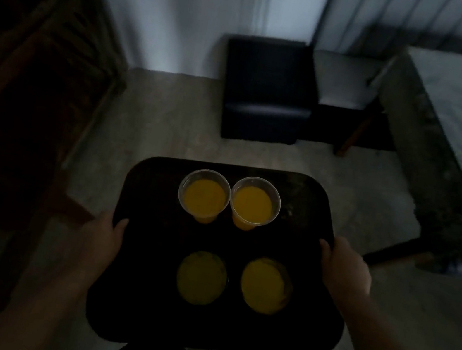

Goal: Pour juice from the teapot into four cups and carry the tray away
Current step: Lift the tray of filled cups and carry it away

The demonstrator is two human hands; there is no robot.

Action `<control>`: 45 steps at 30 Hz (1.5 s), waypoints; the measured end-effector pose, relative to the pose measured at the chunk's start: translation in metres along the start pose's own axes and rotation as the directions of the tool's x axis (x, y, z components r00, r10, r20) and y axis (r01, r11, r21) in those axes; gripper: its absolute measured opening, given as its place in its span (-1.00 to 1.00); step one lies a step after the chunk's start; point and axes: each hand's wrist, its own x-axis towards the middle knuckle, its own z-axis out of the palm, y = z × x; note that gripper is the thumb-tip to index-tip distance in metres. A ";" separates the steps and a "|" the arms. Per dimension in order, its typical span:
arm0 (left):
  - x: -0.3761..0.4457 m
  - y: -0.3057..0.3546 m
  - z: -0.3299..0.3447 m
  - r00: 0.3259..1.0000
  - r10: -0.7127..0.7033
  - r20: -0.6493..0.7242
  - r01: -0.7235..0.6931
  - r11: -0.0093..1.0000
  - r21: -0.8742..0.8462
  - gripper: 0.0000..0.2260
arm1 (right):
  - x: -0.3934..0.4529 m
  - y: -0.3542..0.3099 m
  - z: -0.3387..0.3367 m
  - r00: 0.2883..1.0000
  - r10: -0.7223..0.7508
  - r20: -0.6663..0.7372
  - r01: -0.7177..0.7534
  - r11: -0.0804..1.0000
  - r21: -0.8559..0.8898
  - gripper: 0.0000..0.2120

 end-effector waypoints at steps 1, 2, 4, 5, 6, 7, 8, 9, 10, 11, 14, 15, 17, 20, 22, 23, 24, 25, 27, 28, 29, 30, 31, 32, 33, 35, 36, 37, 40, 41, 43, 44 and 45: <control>0.004 0.021 0.007 0.999 0.017 0.035 -0.017 1.000 -0.002 -0.61 | 0.000 0.019 -0.006 0.999 0.042 -0.013 -0.042 0.999 0.007 -0.66; 0.007 0.043 0.013 0.997 0.052 0.058 -0.053 0.999 0.007 -0.61 | 0.000 0.037 -0.011 0.996 0.087 -0.021 -0.086 0.996 0.018 -0.67; 0.013 0.084 0.026 0.988 0.123 0.092 -0.127 0.991 0.045 -0.62 | -0.002 0.076 -0.022 0.983 0.184 -0.013 -0.183 0.982 0.057 -0.70; 0.015 0.100 0.030 0.984 0.142 0.106 -0.148 0.988 0.047 -0.62 | -0.004 0.090 -0.026 0.977 0.212 -0.005 -0.211 0.974 0.076 -0.71; 0.017 0.118 0.034 0.977 0.172 0.124 -0.178 0.983 0.038 -0.63 | -0.006 0.104 -0.030 0.969 0.246 -0.001 -0.245 0.965 0.090 -0.71; 0.020 0.141 0.041 0.965 0.219 0.146 -0.226 0.974 0.032 -0.62 | -0.008 0.122 -0.037 0.955 0.298 -0.008 -0.295 0.949 0.108 -0.71; 0.023 0.164 0.047 0.951 0.262 0.166 -0.270 0.962 0.031 -0.62 | -0.011 0.139 -0.042 0.937 0.350 -0.015 -0.345 0.930 0.126 -0.71; 0.026 0.186 0.054 0.934 0.306 0.182 -0.318 0.948 0.036 -0.61 | -0.013 0.154 -0.045 0.918 0.396 -0.020 -0.389 0.910 0.142 -0.70; 0.031 0.209 0.061 0.915 0.352 0.198 -0.368 0.929 0.048 -0.60 | -0.017 0.169 -0.048 0.897 0.442 -0.026 -0.433 0.888 0.153 -0.70; 0.035 0.233 0.069 0.895 0.388 0.219 -0.409 0.910 0.060 -0.59 | -0.020 0.184 -0.051 0.872 0.488 -0.037 -0.477 0.864 0.162 -0.71; 0.045 0.308 0.094 0.825 0.494 0.274 -0.531 0.843 0.081 -0.55 | -0.028 0.224 -0.058 0.788 0.610 -0.084 -0.588 0.786 0.189 -0.69; 0.047 0.333 0.102 0.798 0.525 0.295 -0.569 0.818 0.084 -0.55 | -0.031 0.235 -0.060 0.757 0.647 -0.088 -0.624 0.756 0.198 -0.68; 0.046 0.385 0.116 0.730 0.590 0.345 -0.640 0.768 0.040 -0.60 | -0.035 0.257 -0.066 0.686 0.723 -0.087 -0.694 0.685 0.221 -0.68; 0.040 0.455 0.133 0.594 0.688 0.417 -0.730 0.679 -0.080 -0.72 | -0.041 0.285 -0.075 0.574 0.815 -0.083 -0.778 0.574 0.258 -0.68; 0.033 0.501 0.147 0.506 0.757 0.413 -0.802 0.589 -0.097 -0.71 | -0.045 0.303 -0.081 0.506 0.859 -0.074 -0.812 0.503 0.296 -0.69; 0.028 0.522 0.154 0.464 0.789 0.402 -0.834 0.542 -0.101 -0.71 | -0.047 0.312 -0.084 0.474 0.878 -0.074 -0.825 0.472 0.311 -0.68; 0.020 0.543 0.159 0.432 0.809 0.398 -0.854 0.509 -0.109 -0.73 | -0.048 0.321 -0.087 0.443 0.893 -0.075 -0.837 0.442 0.321 -0.68; 0.013 0.564 0.166 0.412 0.817 0.403 -0.866 0.489 -0.106 -0.75 | -0.050 0.330 -0.090 0.414 0.907 -0.077 -0.847 0.415 0.332 -0.68; -0.002 0.603 0.184 0.389 0.818 0.423 -0.893 0.449 -0.046 -0.73 | -0.053 0.351 -0.096 0.360 0.930 -0.074 -0.859 0.362 0.362 -0.69; -0.009 0.621 0.194 0.382 0.818 0.429 -0.902 0.431 -0.019 -0.71 | -0.054 0.362 -0.099 0.337 0.939 -0.070 -0.864 0.338 0.373 -0.69; -0.015 0.639 0.206 0.373 0.821 0.432 -0.907 0.420 -0.014 -0.70 | -0.055 0.375 -0.102 0.318 0.946 -0.066 -0.867 0.319 0.382 -0.69; -0.023 0.655 0.216 0.359 0.825 0.437 -0.911 0.411 -0.025 -0.70 | -0.056 0.388 -0.105 0.301 0.951 -0.065 -0.871 0.302 0.387 -0.69; -0.031 0.672 0.226 0.345 0.827 0.445 -0.914 0.404 -0.042 -0.69 | -0.056 0.402 -0.107 0.282 0.957 -0.068 -0.874 0.285 0.393 -0.69; -0.040 0.686 0.235 0.326 0.831 0.451 -0.917 0.393 -0.060 -0.70 | -0.057 0.416 -0.109 0.264 0.962 -0.069 -0.875 0.269 0.402 -0.69; -0.051 0.700 0.242 0.306 0.839 0.449 -0.922 0.378 -0.078 -0.70 | -0.057 0.430 -0.111 0.251 0.965 -0.073 -0.874 0.258 0.411 -0.69; -0.072 0.725 0.257 0.277 0.860 0.429 -0.935 0.345 -0.087 -0.71 | -0.055 0.458 -0.117 0.240 0.967 -0.080 -0.874 0.251 0.416 -0.68; -0.081 0.736 0.264 0.275 0.864 0.421 -0.938 0.338 -0.080 -0.71 | -0.053 0.474 -0.121 0.237 0.968 -0.077 -0.877 0.247 0.412 -0.68; -0.090 0.747 0.270 0.280 0.865 0.416 -0.937 0.340 -0.076 -0.70 | -0.051 0.489 -0.126 0.235 0.970 -0.069 -0.882 0.242 0.405 -0.68; -0.117 0.777 0.288 0.320 0.845 0.429 -0.919 0.387 -0.078 -0.70 | -0.045 0.533 -0.145 0.249 0.967 -0.057 -0.884 0.251 0.394 -0.69; -0.125 0.787 0.294 0.333 0.836 0.436 -0.910 0.405 -0.082 -0.69 | -0.042 0.548 -0.151 0.257 0.965 -0.058 -0.882 0.258 0.395 -0.69; -0.139 0.806 0.304 0.351 0.820 0.452 -0.897 0.432 -0.088 -0.68 | -0.034 0.577 -0.163 0.270 0.961 -0.056 -0.880 0.270 0.392 -0.69; -0.143 0.816 0.309 0.360 0.815 0.455 -0.894 0.440 -0.081 -0.68 | -0.028 0.591 -0.169 0.276 0.960 -0.051 -0.881 0.274 0.385 -0.69; -0.146 0.826 0.315 0.361 0.818 0.448 -0.897 0.437 -0.075 -0.68 | -0.021 0.605 -0.174 0.283 0.958 -0.047 -0.882 0.279 0.379 -0.69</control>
